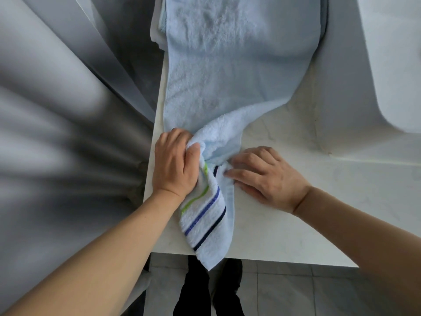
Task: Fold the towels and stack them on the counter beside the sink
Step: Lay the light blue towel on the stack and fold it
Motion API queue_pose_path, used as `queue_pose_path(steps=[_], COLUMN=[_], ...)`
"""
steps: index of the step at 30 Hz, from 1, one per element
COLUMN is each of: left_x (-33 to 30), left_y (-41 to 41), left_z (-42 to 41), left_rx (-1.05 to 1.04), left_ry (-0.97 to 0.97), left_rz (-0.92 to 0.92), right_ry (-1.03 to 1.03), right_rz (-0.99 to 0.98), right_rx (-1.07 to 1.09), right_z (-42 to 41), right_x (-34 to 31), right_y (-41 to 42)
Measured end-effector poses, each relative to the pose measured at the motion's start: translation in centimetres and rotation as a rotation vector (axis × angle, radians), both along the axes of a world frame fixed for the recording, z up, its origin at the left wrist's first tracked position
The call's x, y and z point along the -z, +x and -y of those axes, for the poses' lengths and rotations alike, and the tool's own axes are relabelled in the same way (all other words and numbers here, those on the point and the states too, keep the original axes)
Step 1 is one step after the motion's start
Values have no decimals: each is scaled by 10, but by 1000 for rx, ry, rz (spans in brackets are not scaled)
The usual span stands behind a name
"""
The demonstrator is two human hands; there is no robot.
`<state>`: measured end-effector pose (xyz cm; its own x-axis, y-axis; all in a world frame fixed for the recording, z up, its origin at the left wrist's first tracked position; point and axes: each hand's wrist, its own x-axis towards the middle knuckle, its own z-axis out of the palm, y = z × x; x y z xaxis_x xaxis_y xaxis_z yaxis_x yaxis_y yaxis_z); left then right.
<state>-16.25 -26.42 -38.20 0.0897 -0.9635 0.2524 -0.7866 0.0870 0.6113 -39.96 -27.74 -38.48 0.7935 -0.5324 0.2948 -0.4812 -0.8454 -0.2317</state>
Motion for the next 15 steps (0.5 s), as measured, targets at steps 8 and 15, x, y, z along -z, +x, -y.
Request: queue_pose_path(steps=[8,15], left_x=[2,-2], left_y=[2,1], left_z=[2,1], left_rx=[54,27], left_ry=[-51,-7], left_rz=[71,139], right_ry=[-6,164], right_rz=[47,-57], right_rx=[-118,-17], right_z=[-14,-60], right_x=[-1,-30], right_y=[12,-24])
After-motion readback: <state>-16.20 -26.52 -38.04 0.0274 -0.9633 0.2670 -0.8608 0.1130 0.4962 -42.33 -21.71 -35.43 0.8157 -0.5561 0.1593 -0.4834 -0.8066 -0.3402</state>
